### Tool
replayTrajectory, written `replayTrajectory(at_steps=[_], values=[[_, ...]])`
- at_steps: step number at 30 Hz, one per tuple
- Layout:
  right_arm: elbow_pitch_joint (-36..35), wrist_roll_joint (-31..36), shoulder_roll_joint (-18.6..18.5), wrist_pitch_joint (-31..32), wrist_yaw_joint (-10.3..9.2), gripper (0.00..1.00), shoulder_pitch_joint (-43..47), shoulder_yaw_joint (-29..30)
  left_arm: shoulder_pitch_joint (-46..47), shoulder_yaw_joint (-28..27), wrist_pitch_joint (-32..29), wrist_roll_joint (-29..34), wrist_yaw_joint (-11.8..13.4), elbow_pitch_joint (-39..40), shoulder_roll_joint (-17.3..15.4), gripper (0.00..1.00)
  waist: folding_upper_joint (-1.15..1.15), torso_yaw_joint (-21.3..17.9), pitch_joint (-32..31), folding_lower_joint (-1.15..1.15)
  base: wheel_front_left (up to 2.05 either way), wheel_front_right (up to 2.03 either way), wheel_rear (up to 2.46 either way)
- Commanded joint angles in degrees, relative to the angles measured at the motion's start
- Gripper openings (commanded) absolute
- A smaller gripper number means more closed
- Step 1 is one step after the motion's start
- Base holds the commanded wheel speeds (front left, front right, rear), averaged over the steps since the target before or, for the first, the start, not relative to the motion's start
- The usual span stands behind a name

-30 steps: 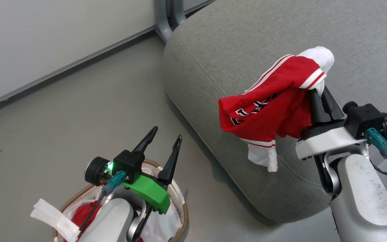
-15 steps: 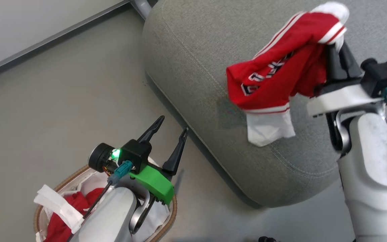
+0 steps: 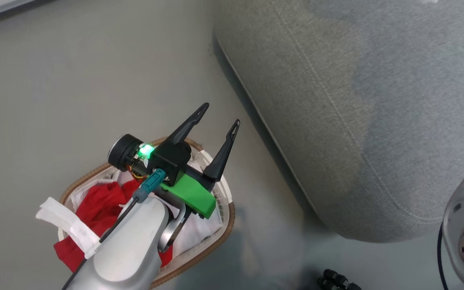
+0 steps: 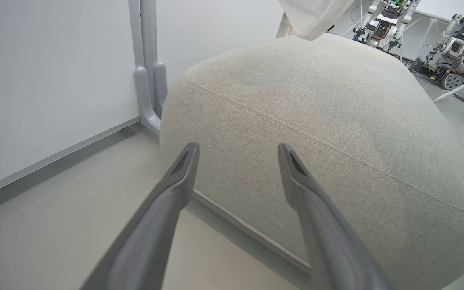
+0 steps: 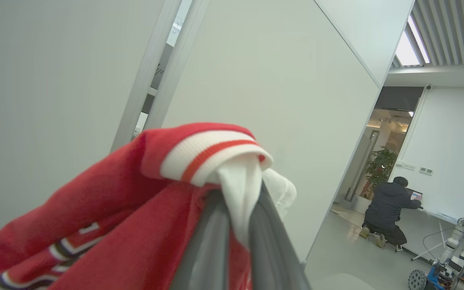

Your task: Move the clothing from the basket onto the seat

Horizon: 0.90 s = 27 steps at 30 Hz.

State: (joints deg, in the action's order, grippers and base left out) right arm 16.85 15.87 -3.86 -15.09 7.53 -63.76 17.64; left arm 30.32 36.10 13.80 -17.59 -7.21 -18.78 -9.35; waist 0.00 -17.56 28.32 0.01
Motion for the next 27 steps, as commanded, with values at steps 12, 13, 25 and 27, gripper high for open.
replayTrajectory(at_steps=[12, 13, 25, 27], values=[[11.5, 6.6, -2.6, -0.1, -0.08, 0.0, -3.5, 12.3, 5.6, -0.3, 0.4, 1.8, 1.4, 3.0, -0.1, 1.0, 0.0, 10.5, 17.1, -0.01, 0.0, 0.0, 0.0], [12.6, 7.1, -2.1, -0.1, -0.08, 0.0, -3.2, 12.9, 5.7, -0.3, 0.4, 1.9, 1.5, 2.8, -0.1, 1.0, 0.0, 10.5, 17.5, -0.01, 0.0, 0.0, 0.0], [16.5, 7.4, 0.0, -0.1, -0.08, 0.47, 2.3, 15.8, 6.3, -0.2, 1.0, 1.3, 1.6, 1.0, -0.3, 1.0, 0.0, 8.4, 17.5, -0.01, 0.0, 0.0, 0.0], [16.5, 6.3, 0.4, -0.1, -0.08, 1.0, 3.5, 16.0, 6.4, -0.4, 1.0, 1.1, 1.6, 0.8, -0.3, 1.0, 0.0, 8.1, 16.9, -0.01, 0.0, 0.0, 0.0]])
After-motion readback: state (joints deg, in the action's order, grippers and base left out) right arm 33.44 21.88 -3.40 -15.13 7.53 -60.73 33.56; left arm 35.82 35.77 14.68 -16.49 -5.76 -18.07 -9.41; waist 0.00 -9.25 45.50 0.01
